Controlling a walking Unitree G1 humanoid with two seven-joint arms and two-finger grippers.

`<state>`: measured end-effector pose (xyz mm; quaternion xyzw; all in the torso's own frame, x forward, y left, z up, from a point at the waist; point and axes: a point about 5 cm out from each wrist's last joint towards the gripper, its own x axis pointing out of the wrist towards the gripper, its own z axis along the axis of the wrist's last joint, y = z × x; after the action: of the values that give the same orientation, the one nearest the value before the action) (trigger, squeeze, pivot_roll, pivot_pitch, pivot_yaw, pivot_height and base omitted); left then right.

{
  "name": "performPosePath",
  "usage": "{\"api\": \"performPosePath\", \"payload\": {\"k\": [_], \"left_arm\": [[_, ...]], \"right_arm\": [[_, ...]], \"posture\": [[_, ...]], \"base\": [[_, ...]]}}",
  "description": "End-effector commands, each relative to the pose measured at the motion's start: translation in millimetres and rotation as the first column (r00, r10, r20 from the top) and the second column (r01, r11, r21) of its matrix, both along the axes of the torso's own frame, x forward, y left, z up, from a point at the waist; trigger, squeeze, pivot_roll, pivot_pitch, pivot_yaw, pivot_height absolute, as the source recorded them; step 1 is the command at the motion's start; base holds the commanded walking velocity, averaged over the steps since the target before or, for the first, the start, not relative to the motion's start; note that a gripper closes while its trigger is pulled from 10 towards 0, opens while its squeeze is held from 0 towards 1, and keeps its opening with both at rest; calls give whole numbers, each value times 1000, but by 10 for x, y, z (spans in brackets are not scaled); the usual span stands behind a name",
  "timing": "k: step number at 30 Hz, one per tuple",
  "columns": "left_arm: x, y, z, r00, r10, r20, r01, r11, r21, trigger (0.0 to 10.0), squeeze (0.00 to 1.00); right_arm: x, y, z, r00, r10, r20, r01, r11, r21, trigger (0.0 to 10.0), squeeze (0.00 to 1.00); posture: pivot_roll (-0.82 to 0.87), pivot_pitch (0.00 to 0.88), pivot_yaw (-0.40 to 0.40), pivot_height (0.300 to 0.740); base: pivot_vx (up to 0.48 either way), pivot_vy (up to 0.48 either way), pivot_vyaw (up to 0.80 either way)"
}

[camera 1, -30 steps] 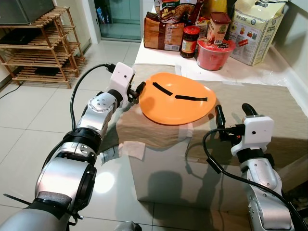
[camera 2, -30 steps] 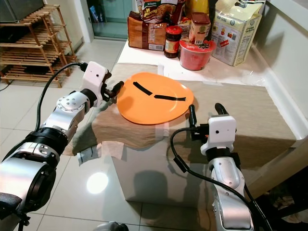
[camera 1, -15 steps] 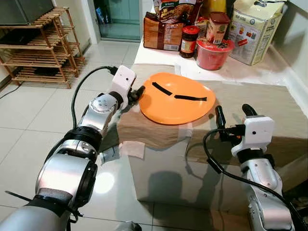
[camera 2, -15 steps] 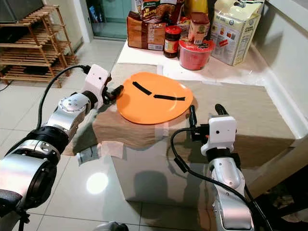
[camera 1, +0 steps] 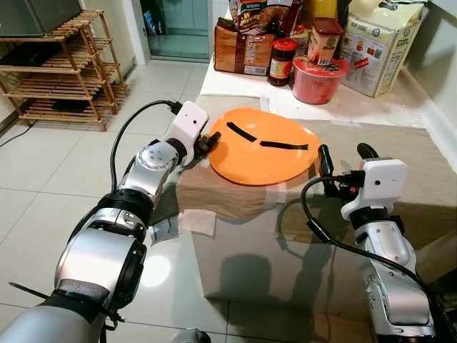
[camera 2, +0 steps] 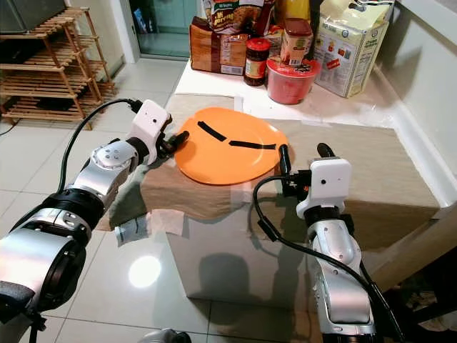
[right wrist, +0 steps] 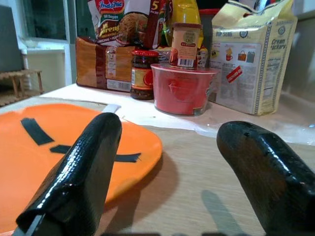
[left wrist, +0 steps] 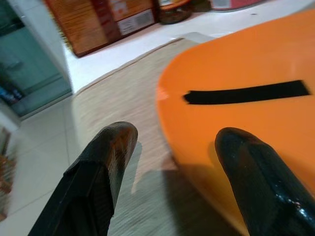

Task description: Setting the table

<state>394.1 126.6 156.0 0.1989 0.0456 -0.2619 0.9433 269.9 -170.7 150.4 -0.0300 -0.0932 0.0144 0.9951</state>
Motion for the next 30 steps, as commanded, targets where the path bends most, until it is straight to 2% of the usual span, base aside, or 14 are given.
{"api": "performPosePath", "payload": {"k": [1, 10, 23, 25, 30], "left_arm": [[-71, -44, -185, 996, -45, -72, 48, 998, 41, 10000, 0], [-146, -181, -250, 979, -180, -92, 185, 981, 51, 10000, 0], [-210, -224, -305, 959, -260, -111, 264, 964, 20, 10000, 0], [-225, -289, -252, 945, -317, -82, 318, 948, -9, 10000, 0], [-216, -362, -152, 933, -357, -43, 356, 934, -36, 10000, 0]], "right_arm": [[32, -1, 11, 1000, 5, -9, -5, 1000, 27, 10000, 0], [193, -27, 9, 997, 31, -64, -17, 976, 218, 10000, 0], [244, 24, -2, 995, 62, -75, -43, 970, 238, 10000, 0], [248, 33, -11, 995, 66, -80, -45, 969, 243, 10000, 0], [241, 29, -15, 994, 66, -82, -45, 969, 242, 10000, 0]], "posture": [[50, 0, 48, 740], [58, 0, 54, 740], [72, 0, 52, 740], [72, 0, 50, 740], [70, 0, 51, 740]], "base": [[0, 0, 0], [0, 0, 0], [0, 0, 0], [0, 0, 0], [0, 0, 0]]}}
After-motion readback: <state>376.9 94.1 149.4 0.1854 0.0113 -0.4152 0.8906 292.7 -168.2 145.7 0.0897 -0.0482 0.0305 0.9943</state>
